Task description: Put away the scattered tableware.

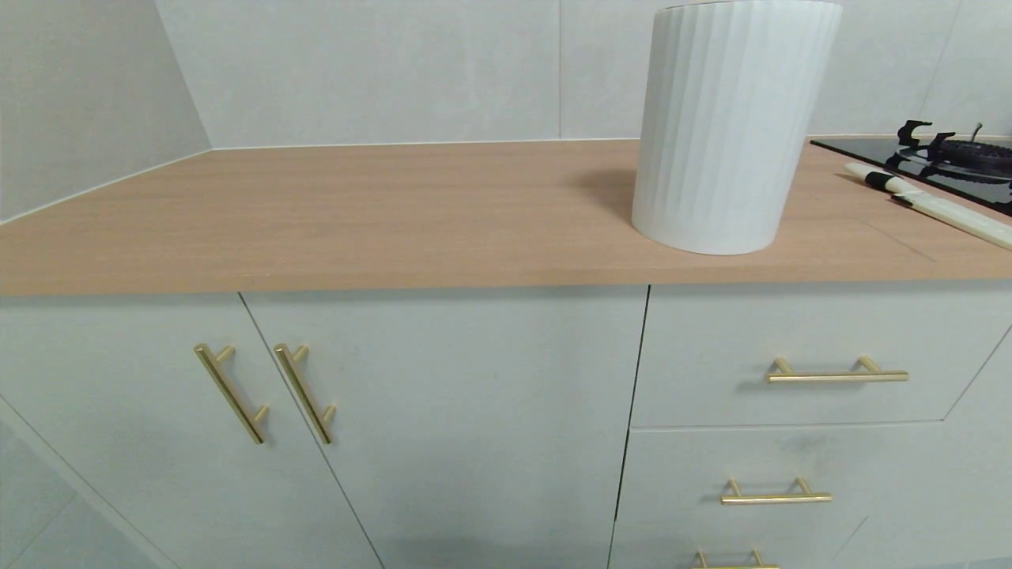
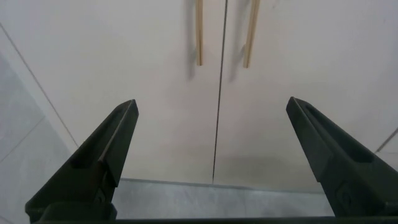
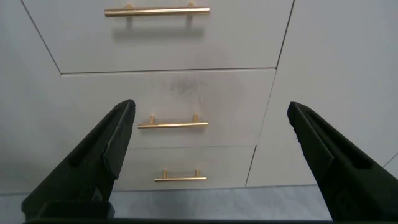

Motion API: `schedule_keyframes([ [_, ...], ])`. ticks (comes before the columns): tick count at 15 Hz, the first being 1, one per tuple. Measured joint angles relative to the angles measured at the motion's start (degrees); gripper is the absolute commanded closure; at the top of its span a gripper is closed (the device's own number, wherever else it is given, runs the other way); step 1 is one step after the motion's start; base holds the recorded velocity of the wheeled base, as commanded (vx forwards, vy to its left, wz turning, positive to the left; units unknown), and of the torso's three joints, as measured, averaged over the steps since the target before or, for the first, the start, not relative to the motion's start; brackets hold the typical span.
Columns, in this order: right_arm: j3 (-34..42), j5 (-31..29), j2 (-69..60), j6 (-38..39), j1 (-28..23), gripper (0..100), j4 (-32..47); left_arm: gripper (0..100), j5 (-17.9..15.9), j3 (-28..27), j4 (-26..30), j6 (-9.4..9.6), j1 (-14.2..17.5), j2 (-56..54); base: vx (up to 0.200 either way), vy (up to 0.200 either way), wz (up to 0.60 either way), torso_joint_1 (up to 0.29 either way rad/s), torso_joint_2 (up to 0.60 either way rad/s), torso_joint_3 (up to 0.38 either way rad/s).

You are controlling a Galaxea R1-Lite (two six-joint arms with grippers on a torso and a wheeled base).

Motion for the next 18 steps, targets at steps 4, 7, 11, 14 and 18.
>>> schedule_keyframes([
  [4, 0.00, -0.06, 0.00, 0.02, 0.00, 0, 0.00, 0, 0.00, 0.06, 0.00, 0.11, 0.00, 0.00, 0.000, -0.050, 0.00, -0.001, 0.00, 0.002],
  [7, 0.00, -0.05, 0.00, 0.00, 0.00, 0, 0.00, 0, 0.02, 0.06, 0.00, 0.07, -0.04, 0.00, 0.000, -0.200, 0.00, 0.001, 0.00, 0.002],
  [11, 0.00, -0.06, 0.00, 0.02, 0.00, 0, 0.00, 0, 0.00, 0.06, 0.05, -0.05, -0.04, 0.00, 0.000, -0.200, 0.00, 0.008, 0.00, 0.004],
  [14, 0.00, -0.06, 0.00, 0.02, 0.00, 0, 0.00, 0, 0.00, 0.02, 0.00, -0.05, 0.00, 0.00, 0.000, -0.200, 0.00, -0.002, 0.00, 0.004],
  [18, 0.00, -0.06, 0.00, 0.02, 0.00, 0, 0.00, 0, -0.02, -0.02, 0.02, -0.22, 0.06, 0.00, 0.000, -0.050, 0.00, 0.001, 0.00, 0.002],
])
